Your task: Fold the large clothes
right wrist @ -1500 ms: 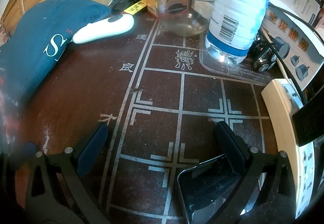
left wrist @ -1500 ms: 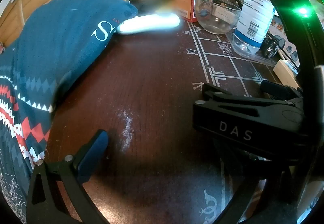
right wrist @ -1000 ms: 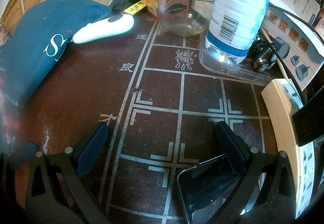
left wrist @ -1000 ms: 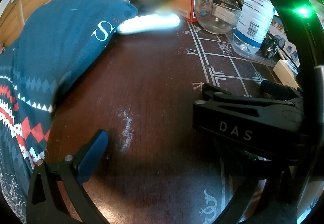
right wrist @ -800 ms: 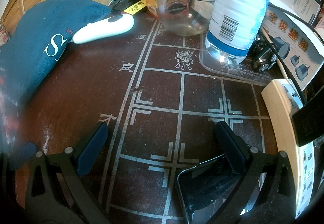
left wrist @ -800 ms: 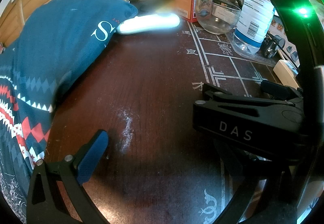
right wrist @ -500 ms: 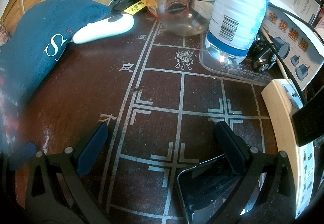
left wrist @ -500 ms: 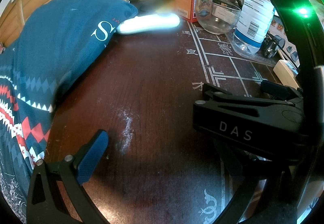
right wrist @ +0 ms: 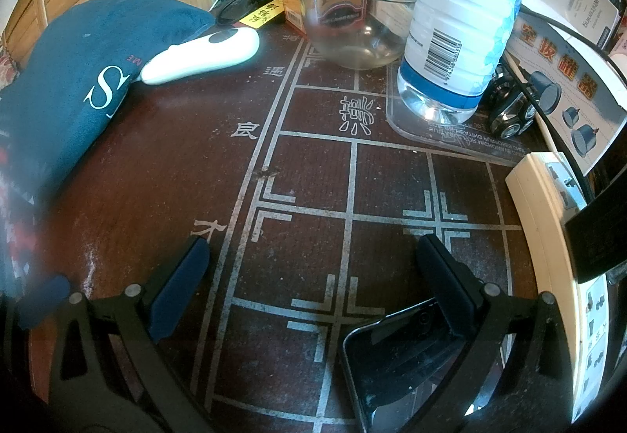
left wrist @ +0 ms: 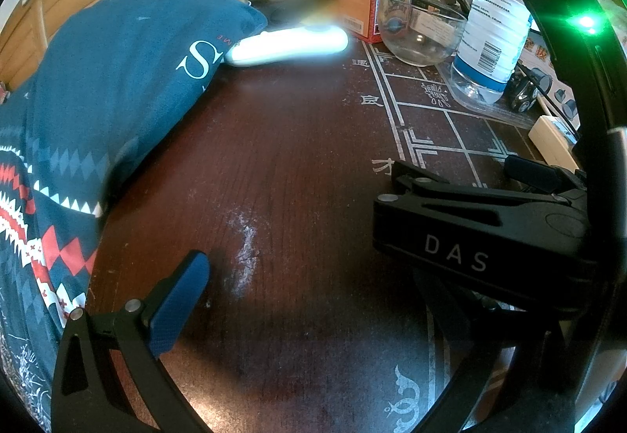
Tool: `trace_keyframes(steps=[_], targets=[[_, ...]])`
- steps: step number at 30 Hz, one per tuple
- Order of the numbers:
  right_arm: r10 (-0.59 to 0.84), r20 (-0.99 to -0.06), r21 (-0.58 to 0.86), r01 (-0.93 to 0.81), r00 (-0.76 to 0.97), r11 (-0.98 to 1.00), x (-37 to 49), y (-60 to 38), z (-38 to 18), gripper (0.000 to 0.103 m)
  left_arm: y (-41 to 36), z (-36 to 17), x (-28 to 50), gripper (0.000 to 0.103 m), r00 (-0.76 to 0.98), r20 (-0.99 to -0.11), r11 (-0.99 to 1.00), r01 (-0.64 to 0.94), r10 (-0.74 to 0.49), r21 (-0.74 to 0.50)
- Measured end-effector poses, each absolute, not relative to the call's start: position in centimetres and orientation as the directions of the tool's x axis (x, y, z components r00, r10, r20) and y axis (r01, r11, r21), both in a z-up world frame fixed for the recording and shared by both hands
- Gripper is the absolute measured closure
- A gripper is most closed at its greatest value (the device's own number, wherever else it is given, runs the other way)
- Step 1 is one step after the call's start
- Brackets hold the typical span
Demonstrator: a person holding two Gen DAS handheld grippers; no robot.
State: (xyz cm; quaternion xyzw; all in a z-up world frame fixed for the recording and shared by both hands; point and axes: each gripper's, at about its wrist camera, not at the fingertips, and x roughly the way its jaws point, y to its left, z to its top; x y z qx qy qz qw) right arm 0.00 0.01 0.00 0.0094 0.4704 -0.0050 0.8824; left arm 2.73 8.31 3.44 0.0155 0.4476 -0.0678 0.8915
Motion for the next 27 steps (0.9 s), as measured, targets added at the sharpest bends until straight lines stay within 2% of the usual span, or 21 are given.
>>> trace_keyframes(steps=[27], targets=[[0.0, -0.83, 0.012, 0.018, 0.557, 1.0, 0.0, 0.01, 0.0, 0.0, 8.5, 3.58, 2.74, 0.0, 0.59, -0.8, 0.99, 0.135, -0.107, -0.033]])
